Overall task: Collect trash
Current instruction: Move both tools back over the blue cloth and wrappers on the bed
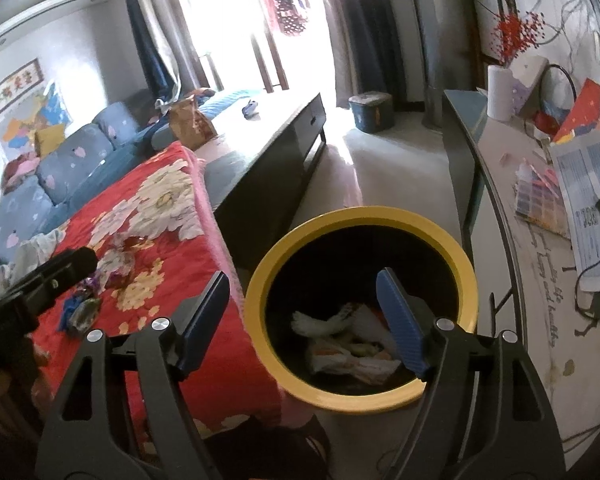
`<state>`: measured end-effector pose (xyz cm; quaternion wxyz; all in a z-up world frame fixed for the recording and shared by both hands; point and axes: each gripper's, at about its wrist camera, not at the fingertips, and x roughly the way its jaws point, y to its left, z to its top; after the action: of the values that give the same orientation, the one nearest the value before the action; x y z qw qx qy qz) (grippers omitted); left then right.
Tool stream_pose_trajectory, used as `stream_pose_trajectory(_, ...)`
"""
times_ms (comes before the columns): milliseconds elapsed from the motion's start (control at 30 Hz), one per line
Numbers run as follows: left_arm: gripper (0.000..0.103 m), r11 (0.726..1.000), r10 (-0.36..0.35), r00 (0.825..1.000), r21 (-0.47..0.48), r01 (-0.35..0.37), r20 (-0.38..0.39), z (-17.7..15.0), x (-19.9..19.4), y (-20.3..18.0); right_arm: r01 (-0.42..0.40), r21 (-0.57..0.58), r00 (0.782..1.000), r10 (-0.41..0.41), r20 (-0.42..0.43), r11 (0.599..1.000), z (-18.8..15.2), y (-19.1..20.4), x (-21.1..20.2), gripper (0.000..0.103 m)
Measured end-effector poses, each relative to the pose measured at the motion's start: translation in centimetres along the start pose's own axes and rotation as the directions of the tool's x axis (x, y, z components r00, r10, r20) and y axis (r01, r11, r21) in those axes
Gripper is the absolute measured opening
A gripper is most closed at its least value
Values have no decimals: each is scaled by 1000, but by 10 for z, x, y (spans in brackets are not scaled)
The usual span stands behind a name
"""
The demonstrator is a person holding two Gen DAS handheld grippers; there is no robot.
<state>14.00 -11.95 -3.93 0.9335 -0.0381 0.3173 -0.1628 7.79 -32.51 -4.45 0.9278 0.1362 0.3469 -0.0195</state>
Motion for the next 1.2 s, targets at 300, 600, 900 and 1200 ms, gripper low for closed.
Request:
stream_pose_trajectory(300, 95, 998, 27, 999, -50, -25, 20, -1, -16, 21, -30, -37, 1000, 30, 3, 999, -2, 20, -4, 71)
stream_pose_trajectory(600, 95, 994, 59, 998, -93, -56, 35, -3, -29, 44, -65, -85, 998, 65, -1, 994, -4, 41, -5, 71)
stream_pose_trajectory(900, 95, 988, 89, 995, -126, -83, 39, -7, -39, 62, -92, -125, 996, 91, -9, 988, -9, 60, -6, 71)
stream_pose_trajectory(1200, 95, 983, 113, 992, -153, -105, 46, -9, -47, 75, -140, -161, 990, 138, -24, 977, -13, 81, -9, 71)
